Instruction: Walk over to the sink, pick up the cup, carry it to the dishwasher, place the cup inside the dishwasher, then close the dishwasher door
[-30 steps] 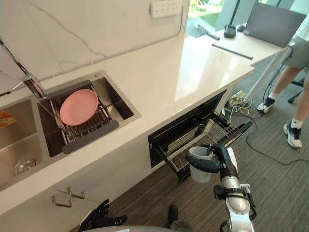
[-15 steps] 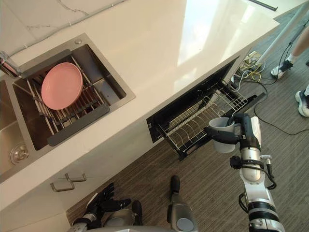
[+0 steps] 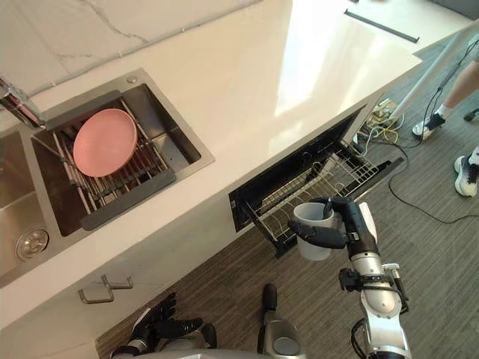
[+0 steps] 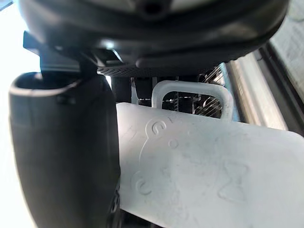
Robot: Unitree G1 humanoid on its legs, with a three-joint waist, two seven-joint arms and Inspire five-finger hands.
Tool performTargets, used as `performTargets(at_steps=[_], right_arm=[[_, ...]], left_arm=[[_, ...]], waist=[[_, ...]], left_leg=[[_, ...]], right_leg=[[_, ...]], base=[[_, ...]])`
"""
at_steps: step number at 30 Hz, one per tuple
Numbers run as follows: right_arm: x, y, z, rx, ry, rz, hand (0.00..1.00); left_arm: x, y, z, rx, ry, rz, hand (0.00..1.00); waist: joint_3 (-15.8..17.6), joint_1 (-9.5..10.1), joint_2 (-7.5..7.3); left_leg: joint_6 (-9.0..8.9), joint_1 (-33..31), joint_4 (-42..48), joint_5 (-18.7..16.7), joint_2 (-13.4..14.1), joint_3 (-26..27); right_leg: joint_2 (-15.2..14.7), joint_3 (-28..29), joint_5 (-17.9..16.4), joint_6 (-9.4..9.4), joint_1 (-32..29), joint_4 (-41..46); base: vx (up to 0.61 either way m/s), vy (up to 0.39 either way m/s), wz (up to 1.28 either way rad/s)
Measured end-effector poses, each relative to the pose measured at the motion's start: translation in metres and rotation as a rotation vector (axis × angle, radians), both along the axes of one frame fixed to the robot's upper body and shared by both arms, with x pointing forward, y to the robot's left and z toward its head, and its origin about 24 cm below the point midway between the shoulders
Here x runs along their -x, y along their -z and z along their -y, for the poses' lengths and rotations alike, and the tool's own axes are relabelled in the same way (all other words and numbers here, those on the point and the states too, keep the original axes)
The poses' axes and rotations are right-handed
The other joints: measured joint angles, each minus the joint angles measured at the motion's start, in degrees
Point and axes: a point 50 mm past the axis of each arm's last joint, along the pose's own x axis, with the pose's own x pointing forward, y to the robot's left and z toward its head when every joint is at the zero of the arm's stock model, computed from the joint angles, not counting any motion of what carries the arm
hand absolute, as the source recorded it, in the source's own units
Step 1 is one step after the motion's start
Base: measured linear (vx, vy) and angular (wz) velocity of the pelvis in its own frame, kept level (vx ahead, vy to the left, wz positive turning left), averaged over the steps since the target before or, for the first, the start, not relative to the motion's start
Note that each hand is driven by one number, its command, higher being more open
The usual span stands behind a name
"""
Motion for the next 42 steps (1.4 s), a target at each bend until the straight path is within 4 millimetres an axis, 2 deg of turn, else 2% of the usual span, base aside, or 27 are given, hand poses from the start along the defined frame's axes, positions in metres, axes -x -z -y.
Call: performTargets(at_steps=[6,13,18,22,26,32,42], right_arm=[[0.004,-0.003,-0.008,0.001,-0.008,0.022,0.0],[0.004,-0.002,-0.008,0.048,0.005,0.012,0.0],[-0.003,0.0,-0.003,0.076,0.035,0.003,0.0],[-0.015,0.006,0.006,0.136,0.055,-0.036,0.0],[-0.034,0.003,0.007,0.139,0.071,-0.021,0.0],[-0.05,-0.004,0.017,0.185,0.093,-0.014,0.0],[-0.078,-0.02,0.014,0.237,0.042,0.025,0.0]], left_arm=[[0.015,0.002,-0.005,-0.013,-0.019,-0.036,1.0],[0.018,0.003,-0.005,-0.013,-0.017,-0.049,1.0],[0.018,0.004,-0.005,-0.012,-0.017,-0.058,1.0],[0.015,0.003,-0.005,-0.007,-0.009,-0.05,1.0],[0.011,0.002,-0.004,0.009,-0.006,-0.036,1.0],[-0.002,-0.001,0.001,0.028,-0.002,0.002,1.0],[-0.014,-0.006,0.005,0.054,-0.004,0.064,1.0]], waist=[[-1.48,0.11,-1.07],[-2.65,0.31,-0.97],[-2.7,0.74,-0.97],[-2.69,1.52,-0.98],[-2.56,1.97,-0.83],[0.13,2.99,0.23],[3.84,3.25,0.93]], left_leg=[[-0.04,1.29,0.01,-0.03,-0.21,0.0],[-0.12,1.77,-0.02,-0.04,0.21,-0.3],[-0.11,1.81,-0.11,-0.03,0.15,-0.7],[-0.05,-0.05,0.14,0.15,-0.33,-1.79],[0.03,-3.03,0.54,0.69,-0.79,-2.04],[0.08,-4.73,1.01,0.71,-1.27,-3.04],[0.18,-7.81,2.35,0.76,-2.1,-3.81]], right_leg=[[-0.55,0.03,-0.18,0.34,1.47,-0.01],[-0.22,-0.35,0.01,0.06,1.95,0.0],[-0.34,-0.74,0.0,0.07,2.25,0.0],[-1.01,-1.67,-0.04,0.15,1.17,0.0],[-1.44,-1.77,0.49,0.15,-1.74,0.03],[-1.51,-2.66,0.63,0.17,-2.77,0.34],[-2.39,-3.08,1.15,0.43,-4.96,0.36]], base=[[-0.05,0.015,0.0],[0.0,-0.002,0.01],[0.0,0.007,0.04],[-0.04,0.003,0.13],[-0.01,-0.004,0.05],[0.01,0.009,0.07],[-0.02,0.016,0.04]])
